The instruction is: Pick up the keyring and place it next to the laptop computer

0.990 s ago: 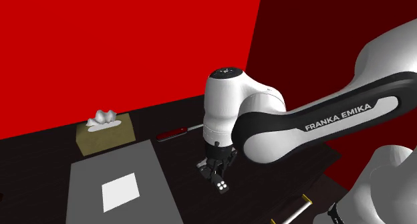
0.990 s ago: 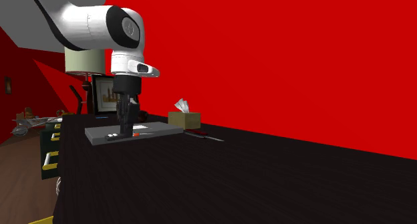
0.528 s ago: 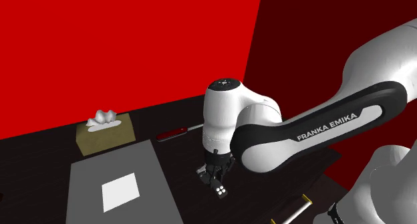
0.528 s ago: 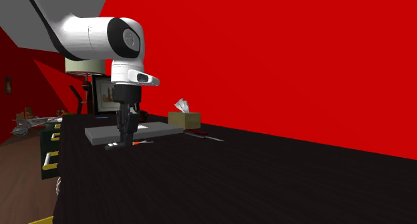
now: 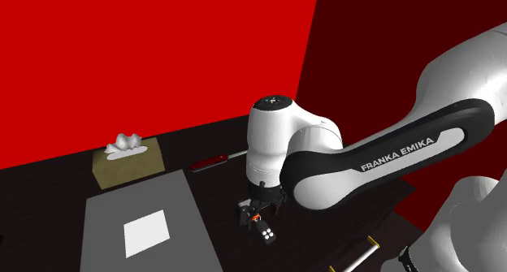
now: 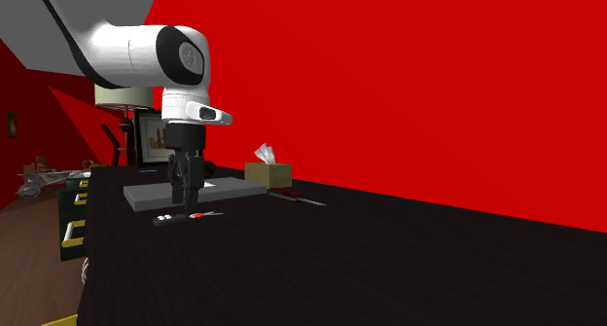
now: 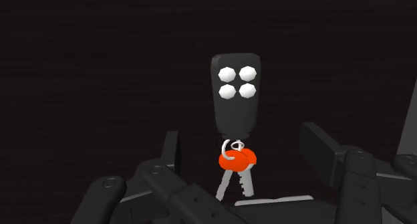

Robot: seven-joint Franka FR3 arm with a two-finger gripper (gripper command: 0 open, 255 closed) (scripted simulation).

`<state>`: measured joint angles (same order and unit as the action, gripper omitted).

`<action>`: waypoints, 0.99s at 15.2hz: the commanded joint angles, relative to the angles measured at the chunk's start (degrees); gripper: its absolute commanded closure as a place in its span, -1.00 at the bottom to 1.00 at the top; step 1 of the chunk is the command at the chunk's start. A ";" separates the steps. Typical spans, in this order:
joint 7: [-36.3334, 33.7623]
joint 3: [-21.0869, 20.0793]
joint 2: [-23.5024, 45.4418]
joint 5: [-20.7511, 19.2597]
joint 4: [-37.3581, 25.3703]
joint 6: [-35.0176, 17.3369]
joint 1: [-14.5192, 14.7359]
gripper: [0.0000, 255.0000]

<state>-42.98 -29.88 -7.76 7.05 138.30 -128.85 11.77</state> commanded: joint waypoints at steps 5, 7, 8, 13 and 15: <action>0.79 0.54 -2.36 0.91 -2.04 4.21 0.06 -1.00; 1.30 1.04 -4.13 1.44 -4.11 7.93 0.07 -1.00; 1.30 1.06 -4.13 1.43 -4.11 7.93 0.08 -1.00; 1.30 1.06 -4.13 1.43 -4.11 7.93 0.09 -1.00; 1.30 1.06 -4.13 1.43 -4.11 7.93 0.09 -1.00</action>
